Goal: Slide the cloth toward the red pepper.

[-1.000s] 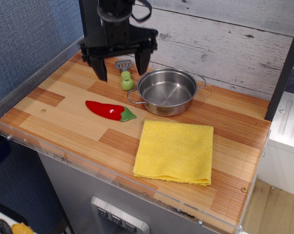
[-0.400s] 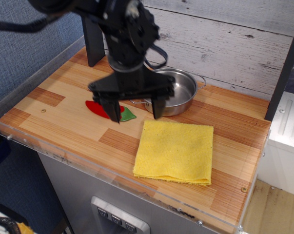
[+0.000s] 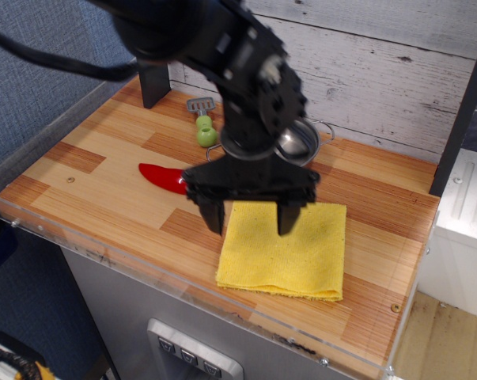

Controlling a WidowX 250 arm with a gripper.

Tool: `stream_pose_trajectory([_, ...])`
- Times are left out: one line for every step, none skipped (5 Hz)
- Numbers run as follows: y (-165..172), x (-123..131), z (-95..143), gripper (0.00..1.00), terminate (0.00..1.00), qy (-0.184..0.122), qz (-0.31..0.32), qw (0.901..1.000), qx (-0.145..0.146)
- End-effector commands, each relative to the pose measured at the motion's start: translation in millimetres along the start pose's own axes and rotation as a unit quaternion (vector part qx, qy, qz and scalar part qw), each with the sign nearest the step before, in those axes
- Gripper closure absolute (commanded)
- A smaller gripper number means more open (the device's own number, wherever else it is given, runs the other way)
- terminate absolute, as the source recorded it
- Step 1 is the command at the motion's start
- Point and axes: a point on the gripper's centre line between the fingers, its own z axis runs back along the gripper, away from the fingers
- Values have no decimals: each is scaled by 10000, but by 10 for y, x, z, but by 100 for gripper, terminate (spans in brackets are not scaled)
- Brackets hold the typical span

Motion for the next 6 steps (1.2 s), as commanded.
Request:
stream_pose_trajectory([-244, -19, -81, 0, 0, -61, -276, 9996, -91])
stream_pose_trajectory([-226, -58, -162, 0, 0, -5, -265, 9996, -108])
stream_pose_trajectory([-187, -84, -270, 0, 0, -4, -225, 9997, -52])
stream_pose_trajectory([-99, -75, -367, 0, 0, -17, -119, 9999, 32])
stream_pose_trajectory([58, 1, -409, 0, 0, -46, 8, 9999, 93])
stream_pose_trajectory([275, 77, -420, 0, 0, 85, 225, 9996, 169])
